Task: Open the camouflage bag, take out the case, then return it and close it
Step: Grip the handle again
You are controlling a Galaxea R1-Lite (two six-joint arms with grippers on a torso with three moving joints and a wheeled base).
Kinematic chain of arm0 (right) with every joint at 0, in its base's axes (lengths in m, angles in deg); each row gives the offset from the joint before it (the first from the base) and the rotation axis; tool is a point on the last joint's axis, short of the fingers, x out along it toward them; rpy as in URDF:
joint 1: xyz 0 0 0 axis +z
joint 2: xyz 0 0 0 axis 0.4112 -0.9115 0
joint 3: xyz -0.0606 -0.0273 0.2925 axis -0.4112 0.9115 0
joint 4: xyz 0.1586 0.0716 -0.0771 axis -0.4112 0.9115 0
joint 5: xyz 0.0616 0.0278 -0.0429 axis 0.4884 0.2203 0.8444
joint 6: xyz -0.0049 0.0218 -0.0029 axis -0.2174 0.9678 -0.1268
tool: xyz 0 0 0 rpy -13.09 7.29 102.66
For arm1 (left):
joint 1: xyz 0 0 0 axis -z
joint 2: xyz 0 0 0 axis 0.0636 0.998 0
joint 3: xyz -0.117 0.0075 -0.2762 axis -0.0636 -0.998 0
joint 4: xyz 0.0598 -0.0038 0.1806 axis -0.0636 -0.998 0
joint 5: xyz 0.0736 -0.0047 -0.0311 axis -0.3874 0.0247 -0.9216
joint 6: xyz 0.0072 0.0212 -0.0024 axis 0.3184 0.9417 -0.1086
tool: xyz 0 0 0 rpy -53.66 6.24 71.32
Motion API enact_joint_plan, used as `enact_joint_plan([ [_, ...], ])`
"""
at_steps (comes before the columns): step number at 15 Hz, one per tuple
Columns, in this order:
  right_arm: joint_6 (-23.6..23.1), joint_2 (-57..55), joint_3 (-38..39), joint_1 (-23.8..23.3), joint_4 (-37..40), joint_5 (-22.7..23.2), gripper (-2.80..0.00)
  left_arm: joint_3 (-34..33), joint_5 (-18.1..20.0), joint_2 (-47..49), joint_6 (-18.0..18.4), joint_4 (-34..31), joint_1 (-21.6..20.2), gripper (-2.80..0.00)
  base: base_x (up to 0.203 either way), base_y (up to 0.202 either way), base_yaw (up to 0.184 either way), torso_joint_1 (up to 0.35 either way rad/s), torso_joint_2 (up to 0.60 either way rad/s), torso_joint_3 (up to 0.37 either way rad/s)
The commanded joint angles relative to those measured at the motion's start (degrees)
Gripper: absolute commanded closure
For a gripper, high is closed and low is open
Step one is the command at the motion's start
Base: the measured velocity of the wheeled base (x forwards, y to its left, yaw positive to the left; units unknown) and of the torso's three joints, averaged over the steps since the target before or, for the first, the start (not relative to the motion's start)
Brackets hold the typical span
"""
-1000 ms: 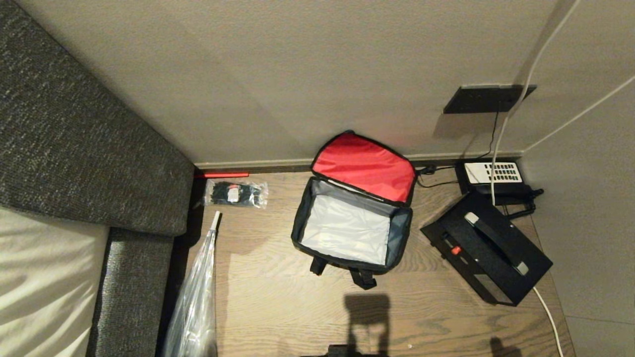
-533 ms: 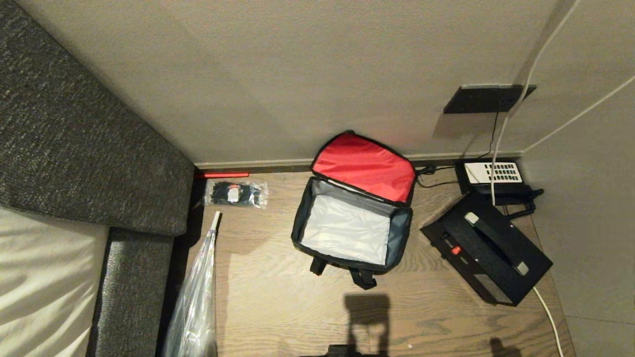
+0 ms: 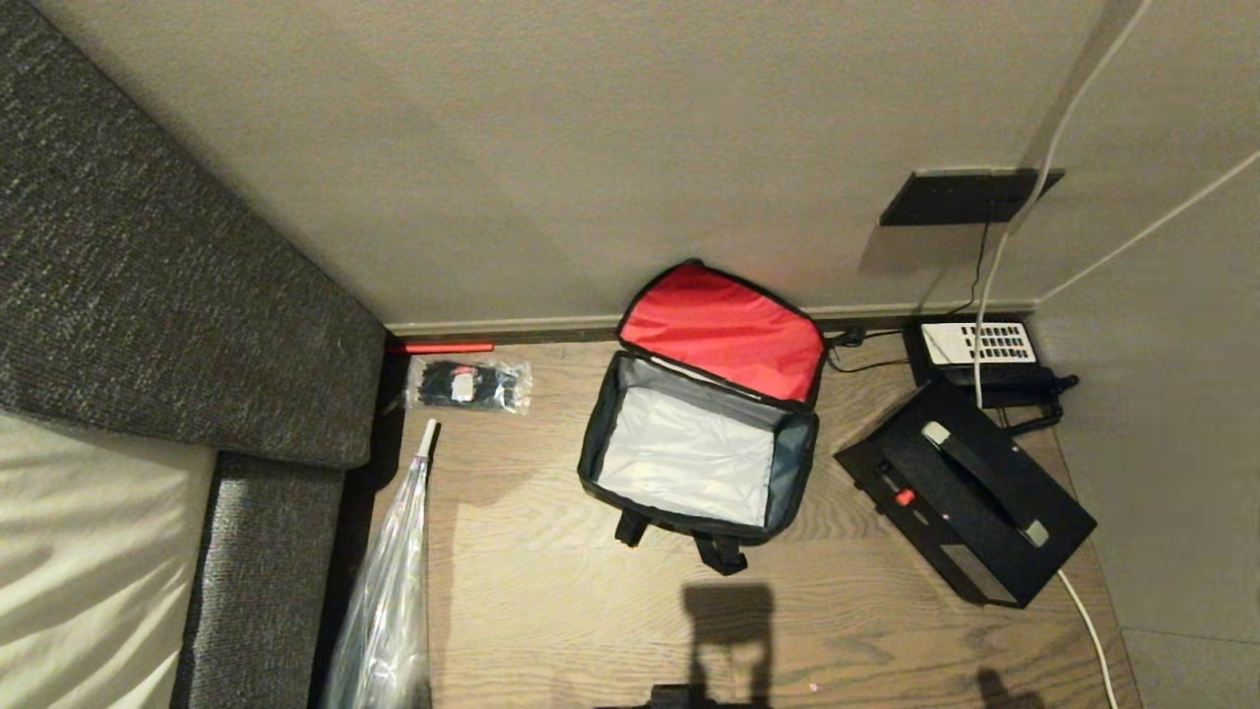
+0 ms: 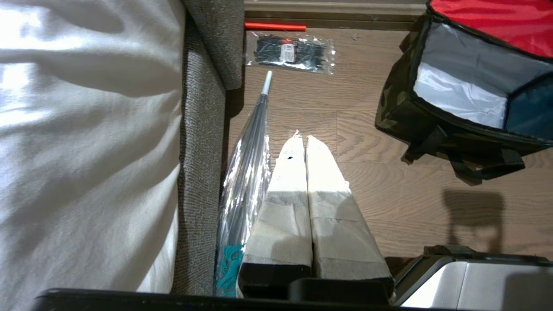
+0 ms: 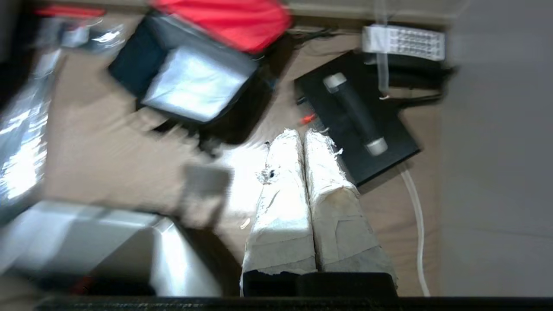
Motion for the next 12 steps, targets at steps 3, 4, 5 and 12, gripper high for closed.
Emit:
enact_joint_plan([
  [3,5.34,-16.31,-16.58,-0.06,12.24,0.78,0.00,-0.18,-0.02,-0.11,-0.05,-0.02,-0.04,0.00,0.000,0.000,0.000,0.000,0.00,0.000],
  [4,7.08,-24.90,-19.62,-0.10,12.35,0.38,0.00,-0.18,-0.02,-0.11,-0.02,-0.02,-0.04,0.00,0.000,0.000,0.000,0.000,0.00,0.000],
  [5,8.66,-35.90,-22.78,-0.22,12.19,-0.70,0.00,-0.18,-0.02,-0.03,-0.03,-0.02,-0.05,0.00,0.000,0.000,0.000,0.000,0.00,0.000],
  [12,11.53,-95.06,-35.05,-1.91,-14.37,-10.55,0.00,-0.18,-0.02,-0.11,-0.02,-0.02,-0.04,0.00,0.000,0.000,0.000,0.000,0.00,0.000],
])
